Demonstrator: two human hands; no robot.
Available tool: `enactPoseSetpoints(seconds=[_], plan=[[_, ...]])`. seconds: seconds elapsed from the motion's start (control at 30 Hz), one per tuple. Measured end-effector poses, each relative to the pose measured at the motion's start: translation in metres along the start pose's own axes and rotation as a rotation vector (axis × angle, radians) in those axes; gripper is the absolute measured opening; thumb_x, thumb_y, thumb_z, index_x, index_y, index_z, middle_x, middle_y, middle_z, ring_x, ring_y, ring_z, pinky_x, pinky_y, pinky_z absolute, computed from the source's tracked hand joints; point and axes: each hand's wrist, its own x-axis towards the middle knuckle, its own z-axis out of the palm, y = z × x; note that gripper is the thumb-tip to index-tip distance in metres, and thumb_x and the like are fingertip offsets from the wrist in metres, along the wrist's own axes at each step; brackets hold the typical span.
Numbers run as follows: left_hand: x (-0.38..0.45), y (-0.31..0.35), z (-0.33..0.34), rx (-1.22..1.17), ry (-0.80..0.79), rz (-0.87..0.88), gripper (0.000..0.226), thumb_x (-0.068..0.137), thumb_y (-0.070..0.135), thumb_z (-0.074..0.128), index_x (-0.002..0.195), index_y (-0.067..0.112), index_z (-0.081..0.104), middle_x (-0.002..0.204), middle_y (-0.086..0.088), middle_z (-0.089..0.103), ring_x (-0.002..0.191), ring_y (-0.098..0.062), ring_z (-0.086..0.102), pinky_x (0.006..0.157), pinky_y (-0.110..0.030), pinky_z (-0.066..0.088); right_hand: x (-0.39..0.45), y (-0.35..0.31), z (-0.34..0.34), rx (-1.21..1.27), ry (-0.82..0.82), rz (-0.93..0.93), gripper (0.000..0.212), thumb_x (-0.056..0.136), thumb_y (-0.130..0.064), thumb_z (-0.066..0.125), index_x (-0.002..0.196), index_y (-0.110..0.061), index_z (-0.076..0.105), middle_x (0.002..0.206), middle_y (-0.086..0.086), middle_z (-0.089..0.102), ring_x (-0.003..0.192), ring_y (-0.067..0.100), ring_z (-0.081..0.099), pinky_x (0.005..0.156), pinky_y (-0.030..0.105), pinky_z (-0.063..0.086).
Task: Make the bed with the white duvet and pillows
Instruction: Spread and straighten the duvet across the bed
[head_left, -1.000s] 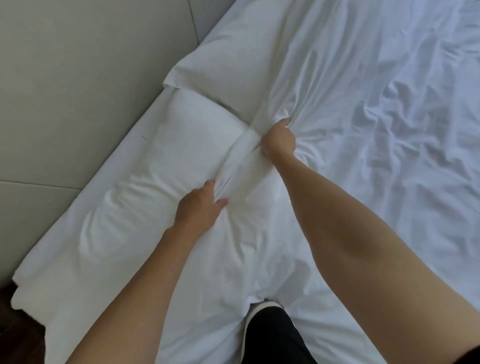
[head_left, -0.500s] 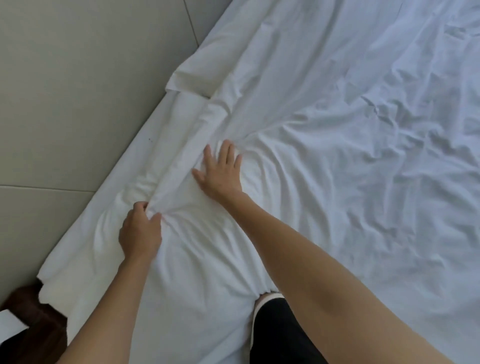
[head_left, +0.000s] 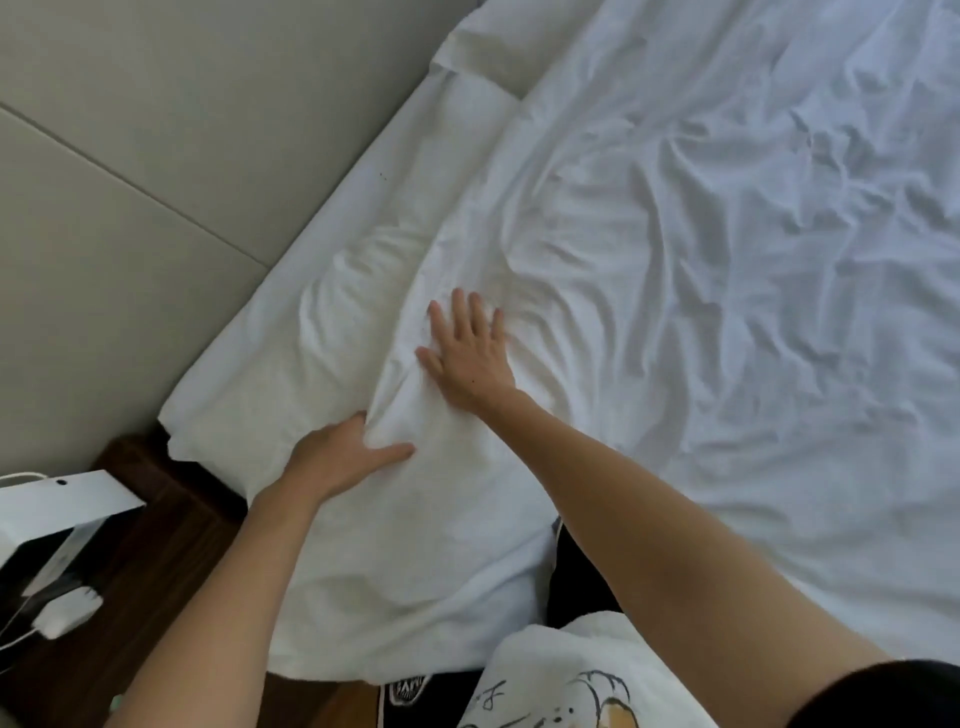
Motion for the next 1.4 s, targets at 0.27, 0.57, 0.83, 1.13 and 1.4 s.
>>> enactPoseSetpoints(seconds=[0.27, 0.57, 0.83, 1.13, 1.4], plan=[[-0.043, -0.059, 0.040, 0.102, -0.101, 0.161, 0.070, 0.068, 0.064, 0.070, 0.126, 0.028, 0.054, 0.112, 0.007, 0.066, 0.096, -0.018, 0.063, 0.079, -0.031, 0.049, -0.120, -0.100, 0.066, 0.610, 0.113, 0.521, 0.100, 0.083, -0.073, 0.045, 0.154, -0.023, -0.004, 0.160, 0.018, -0.011, 0.147, 0.035, -0.010, 0.116, 0.058, 0.006], [-0.095, -0.067, 0.089, 0.323, -0.028, 0.280, 0.032, 0.092, 0.039, 0.052, 0.112, 0.014, 0.058, 0.106, -0.004, 0.068, 0.095, -0.025, 0.064, 0.076, -0.032, 0.048, -0.159, -0.147, 0.075, 1.029, 0.108, 0.812, 0.115, 0.079, -0.051, 0.070, 0.152, -0.023, -0.015, 0.135, 0.020, 0.045, 0.116, 0.036, 0.054, 0.092, 0.037, 0.044], [-0.124, -0.028, 0.142, 0.370, 0.141, 0.368, 0.029, 0.092, 0.027, 0.051, 0.118, 0.013, 0.053, 0.102, -0.007, 0.067, 0.094, -0.028, 0.063, 0.070, -0.031, 0.043, -0.204, -0.090, 0.071, 1.074, 0.132, 0.822, 0.031, 0.092, -0.014, 0.048, 0.122, -0.008, 0.044, 0.103, 0.008, 0.056, 0.083, 0.021, 0.050, 0.069, 0.030, 0.040], [-0.161, -0.003, 0.198, 0.276, 0.306, 0.493, 0.086, 0.077, 0.058, 0.069, 0.143, 0.013, 0.038, 0.124, -0.004, 0.063, 0.109, -0.023, 0.061, 0.100, -0.040, 0.043, -0.291, -0.034, 0.055, 1.070, 0.198, 0.748, 0.029, 0.093, -0.017, 0.046, 0.121, -0.009, 0.047, 0.107, 0.009, 0.061, 0.085, 0.024, 0.054, 0.070, 0.030, 0.039], [-0.247, 0.105, 0.283, 0.420, 0.349, 0.602, 0.039, 0.087, 0.045, 0.061, 0.100, 0.009, 0.057, 0.082, -0.009, 0.067, 0.073, -0.032, 0.064, 0.058, -0.032, 0.039, -0.425, 0.076, 0.040, 1.119, 0.260, 0.687, 0.037, 0.089, -0.015, 0.047, 0.125, -0.010, 0.047, 0.115, 0.006, 0.058, 0.102, 0.026, 0.056, 0.084, 0.035, 0.045]])
